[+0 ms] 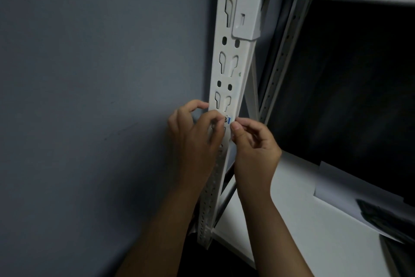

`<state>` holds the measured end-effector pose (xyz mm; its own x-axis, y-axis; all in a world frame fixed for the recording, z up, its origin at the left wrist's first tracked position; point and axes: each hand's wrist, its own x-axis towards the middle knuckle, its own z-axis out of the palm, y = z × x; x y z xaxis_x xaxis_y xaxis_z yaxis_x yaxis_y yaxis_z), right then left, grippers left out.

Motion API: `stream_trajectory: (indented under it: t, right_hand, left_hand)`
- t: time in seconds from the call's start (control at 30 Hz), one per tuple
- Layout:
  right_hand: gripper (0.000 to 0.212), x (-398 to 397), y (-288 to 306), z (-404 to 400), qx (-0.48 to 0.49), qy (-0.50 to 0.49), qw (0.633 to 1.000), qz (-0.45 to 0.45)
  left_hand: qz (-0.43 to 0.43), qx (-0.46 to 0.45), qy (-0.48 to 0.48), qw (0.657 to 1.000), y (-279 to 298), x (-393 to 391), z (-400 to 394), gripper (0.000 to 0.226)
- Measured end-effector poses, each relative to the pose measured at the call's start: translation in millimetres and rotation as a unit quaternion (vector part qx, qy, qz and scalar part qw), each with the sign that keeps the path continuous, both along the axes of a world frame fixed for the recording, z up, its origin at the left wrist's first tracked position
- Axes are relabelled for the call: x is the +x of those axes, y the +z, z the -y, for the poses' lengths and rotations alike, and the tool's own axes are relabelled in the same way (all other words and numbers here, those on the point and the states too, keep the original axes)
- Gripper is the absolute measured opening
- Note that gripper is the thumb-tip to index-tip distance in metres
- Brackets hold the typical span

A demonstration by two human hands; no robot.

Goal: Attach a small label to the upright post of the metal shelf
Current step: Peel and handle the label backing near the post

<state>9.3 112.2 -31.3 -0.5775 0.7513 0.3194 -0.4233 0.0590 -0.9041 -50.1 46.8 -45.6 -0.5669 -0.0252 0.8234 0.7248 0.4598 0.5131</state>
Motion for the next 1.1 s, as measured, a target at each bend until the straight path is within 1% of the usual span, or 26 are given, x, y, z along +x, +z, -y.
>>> stream_trajectory:
  t: [0.07,0.17,0.23,0.33,0.4,0.5,0.63,0.73,0.87,1.03,1.1]
  right_hand:
    - [0.015,0,0,0,-0.004,0.000,1.000,-0.002]
    - [0.016,0,0,0,-0.002,0.000,1.000,0.000]
    - [0.015,0,0,0,0.003,-0.001,1.000,0.002]
    - [0.013,1,0,0,0.005,-0.002,1.000,0.002]
    - [0.013,1,0,0,0.003,0.001,1.000,0.001]
    - [0.014,2,0,0,0.003,0.003,1.000,0.002]
    - [0.014,2,0,0,0.007,-0.001,1.000,0.004]
    - [0.014,1,0,0,0.008,-0.007,1.000,0.004]
    - [0.013,1,0,0,0.013,-0.010,1.000,0.004]
    - [0.015,1,0,2,-0.007,-0.005,1.000,0.000]
    - [0.015,1,0,2,-0.015,-0.005,1.000,0.001]
  left_hand:
    - [0.018,0.001,-0.006,1.000,1,1,0,0.019]
    - [0.029,0.036,-0.018,0.999,-1,3,2,0.014]
    - [0.020,0.056,-0.021,0.998,-1,5,5,0.015]
    - [0.041,0.070,-0.028,0.996,1,5,8,0.018]
    - [0.037,0.062,-0.027,0.997,0,5,9,0.018]
    - [0.005,0.056,-0.028,0.998,0,5,6,0.016]
    - [-0.010,0.043,-0.003,0.999,1,4,4,0.008]
    - [-0.025,0.019,0.014,0.999,1,6,2,0.013]
    - [-0.018,0.011,0.022,1.000,6,4,1,0.017]
    - [-0.015,-0.035,0.047,0.998,7,5,-3,0.012]
    - [-0.016,-0.039,0.049,0.998,5,5,-5,0.011]
